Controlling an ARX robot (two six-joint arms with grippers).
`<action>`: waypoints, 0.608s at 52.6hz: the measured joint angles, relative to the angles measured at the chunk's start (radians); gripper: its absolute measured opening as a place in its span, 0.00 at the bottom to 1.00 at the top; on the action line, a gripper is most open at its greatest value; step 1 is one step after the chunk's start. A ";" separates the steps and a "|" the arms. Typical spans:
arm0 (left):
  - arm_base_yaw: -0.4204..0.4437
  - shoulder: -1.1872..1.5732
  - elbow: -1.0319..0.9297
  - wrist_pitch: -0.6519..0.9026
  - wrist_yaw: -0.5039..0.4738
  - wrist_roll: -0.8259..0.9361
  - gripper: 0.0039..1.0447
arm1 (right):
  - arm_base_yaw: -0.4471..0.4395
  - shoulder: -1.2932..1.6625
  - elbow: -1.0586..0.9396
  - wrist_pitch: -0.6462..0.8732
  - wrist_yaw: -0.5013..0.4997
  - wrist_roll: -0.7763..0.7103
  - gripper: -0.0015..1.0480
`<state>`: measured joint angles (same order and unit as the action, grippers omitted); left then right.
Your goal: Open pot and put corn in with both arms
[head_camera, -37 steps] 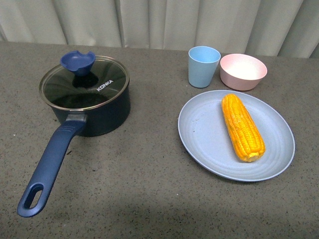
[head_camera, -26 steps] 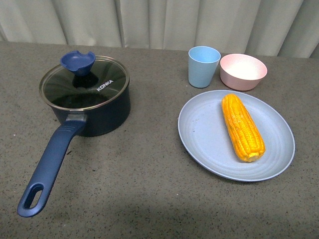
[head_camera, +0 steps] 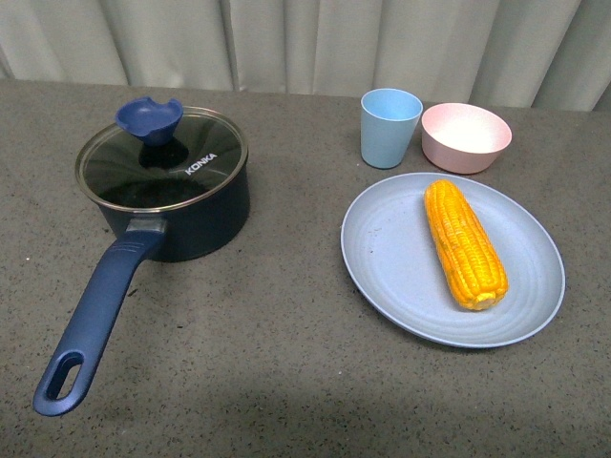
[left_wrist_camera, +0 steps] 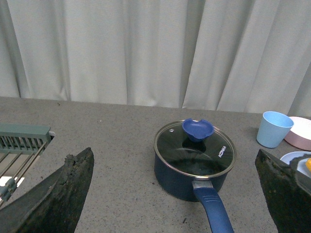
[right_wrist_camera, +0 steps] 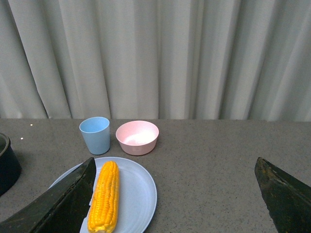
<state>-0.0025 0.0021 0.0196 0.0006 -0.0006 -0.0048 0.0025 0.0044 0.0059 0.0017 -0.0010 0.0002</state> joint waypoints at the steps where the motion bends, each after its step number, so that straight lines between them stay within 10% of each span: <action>1: 0.000 0.000 0.000 0.000 0.000 0.000 0.94 | 0.000 0.000 0.000 0.000 0.000 0.000 0.91; 32: 0.000 0.000 0.000 0.000 0.000 0.000 0.94 | 0.000 0.000 0.000 0.000 0.000 0.000 0.91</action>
<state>-0.0025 0.0021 0.0196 0.0006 -0.0006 -0.0048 0.0025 0.0044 0.0059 0.0017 -0.0010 0.0002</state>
